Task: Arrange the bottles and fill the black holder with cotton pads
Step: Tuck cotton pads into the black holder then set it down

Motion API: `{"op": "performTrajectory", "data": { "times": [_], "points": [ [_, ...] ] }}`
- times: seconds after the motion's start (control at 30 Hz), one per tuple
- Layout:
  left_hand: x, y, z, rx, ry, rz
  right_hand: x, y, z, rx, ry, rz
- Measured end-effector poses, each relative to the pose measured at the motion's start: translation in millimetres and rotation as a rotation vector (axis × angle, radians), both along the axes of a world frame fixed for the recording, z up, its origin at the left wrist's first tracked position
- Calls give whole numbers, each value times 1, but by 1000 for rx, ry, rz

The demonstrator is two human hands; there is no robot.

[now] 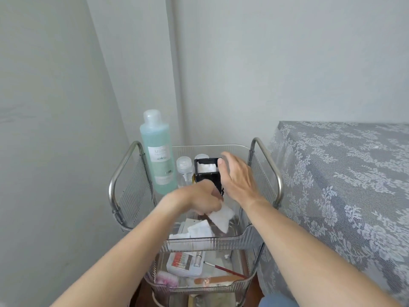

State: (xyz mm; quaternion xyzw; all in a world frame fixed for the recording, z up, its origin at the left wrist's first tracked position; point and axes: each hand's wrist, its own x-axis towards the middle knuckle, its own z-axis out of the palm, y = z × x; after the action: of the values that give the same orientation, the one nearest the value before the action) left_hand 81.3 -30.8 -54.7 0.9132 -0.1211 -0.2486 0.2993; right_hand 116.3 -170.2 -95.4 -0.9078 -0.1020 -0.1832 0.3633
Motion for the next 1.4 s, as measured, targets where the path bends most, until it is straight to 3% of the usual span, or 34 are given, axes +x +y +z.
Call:
{"op": "performTrajectory", "data": {
  "times": [0.27, 0.47, 0.63, 0.9, 1.4],
  "points": [
    [21, 29, 38, -216, -228, 166, -4, 1, 6, 129, -185, 54],
    [38, 28, 37, -199, -470, 108, -3, 5, 3, 24, -174, 113],
    [44, 25, 31, -228, -541, 127, -6, 8, 8, 85, -241, 94],
    [55, 32, 26, -162, -607, 276, 9, 21, 23, 403, 52, -170],
    [75, 18, -2, -43, -451, 517, 32, 19, 17, 559, 324, -157]
  ]
}}
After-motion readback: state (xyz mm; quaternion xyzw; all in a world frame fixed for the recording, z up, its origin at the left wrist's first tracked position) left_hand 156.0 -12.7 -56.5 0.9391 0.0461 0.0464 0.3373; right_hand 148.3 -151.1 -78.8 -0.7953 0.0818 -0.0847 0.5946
